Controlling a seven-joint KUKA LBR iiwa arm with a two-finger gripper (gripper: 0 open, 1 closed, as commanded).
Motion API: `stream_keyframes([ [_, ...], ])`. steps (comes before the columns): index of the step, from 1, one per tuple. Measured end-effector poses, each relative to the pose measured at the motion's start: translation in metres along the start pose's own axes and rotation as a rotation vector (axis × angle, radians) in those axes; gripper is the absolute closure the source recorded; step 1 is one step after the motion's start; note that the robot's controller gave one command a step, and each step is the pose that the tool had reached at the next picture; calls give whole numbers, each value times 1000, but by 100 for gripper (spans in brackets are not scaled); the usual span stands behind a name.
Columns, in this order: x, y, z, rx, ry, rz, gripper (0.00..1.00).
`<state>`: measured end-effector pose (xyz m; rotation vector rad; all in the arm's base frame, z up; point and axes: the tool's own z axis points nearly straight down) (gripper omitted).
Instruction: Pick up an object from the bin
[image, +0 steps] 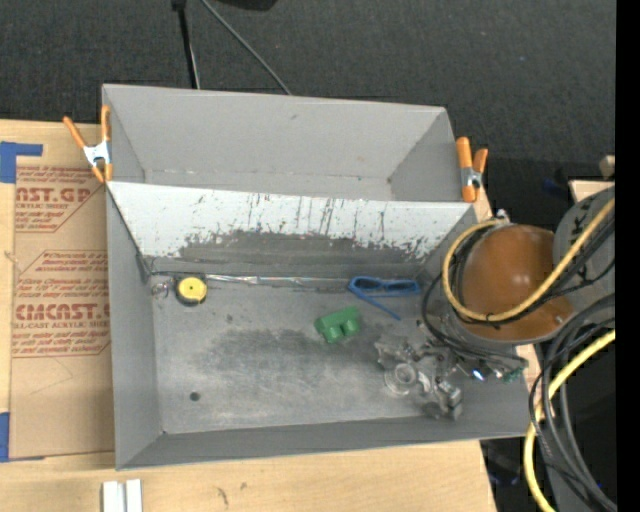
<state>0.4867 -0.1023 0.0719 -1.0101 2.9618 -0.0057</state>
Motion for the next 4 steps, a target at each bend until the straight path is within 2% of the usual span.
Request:
stream_keyframes([
  [1,1,1,-1,-6,7,-1,100],
  [2,-8,-14,-165,0,3,82,100],
  [3,-22,-5,-76,-10,13,321,100],
  [4,-22,-7,-78,-6,11,321,0],
])
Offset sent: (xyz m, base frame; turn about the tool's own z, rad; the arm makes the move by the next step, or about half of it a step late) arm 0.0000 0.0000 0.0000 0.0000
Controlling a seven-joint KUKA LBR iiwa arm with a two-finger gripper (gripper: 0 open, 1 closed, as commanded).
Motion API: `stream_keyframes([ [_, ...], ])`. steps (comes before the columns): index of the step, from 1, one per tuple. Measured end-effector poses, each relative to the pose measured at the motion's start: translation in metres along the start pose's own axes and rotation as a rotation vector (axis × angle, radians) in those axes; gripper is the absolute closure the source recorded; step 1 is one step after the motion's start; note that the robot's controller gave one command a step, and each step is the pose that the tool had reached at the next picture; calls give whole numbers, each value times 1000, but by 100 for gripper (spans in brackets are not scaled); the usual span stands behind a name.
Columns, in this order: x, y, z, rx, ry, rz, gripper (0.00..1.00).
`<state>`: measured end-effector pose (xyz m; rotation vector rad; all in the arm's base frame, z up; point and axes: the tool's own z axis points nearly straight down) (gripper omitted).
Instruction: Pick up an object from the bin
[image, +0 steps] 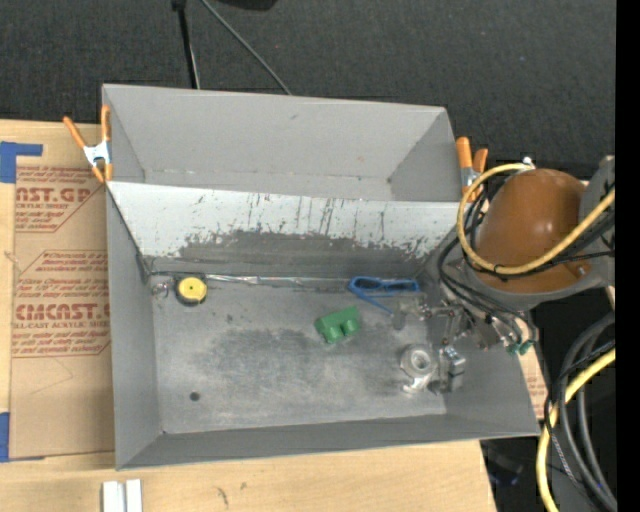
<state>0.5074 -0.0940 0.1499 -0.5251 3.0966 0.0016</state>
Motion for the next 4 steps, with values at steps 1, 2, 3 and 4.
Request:
stream_keyframes([
  [1,-66,36,0,0,-6,-94,0],
  [2,-92,46,82,-2,1,-374,0],
  [3,-93,46,80,-1,-2,-372,100],
  [4,-90,36,-110,7,-10,-308,100],
])
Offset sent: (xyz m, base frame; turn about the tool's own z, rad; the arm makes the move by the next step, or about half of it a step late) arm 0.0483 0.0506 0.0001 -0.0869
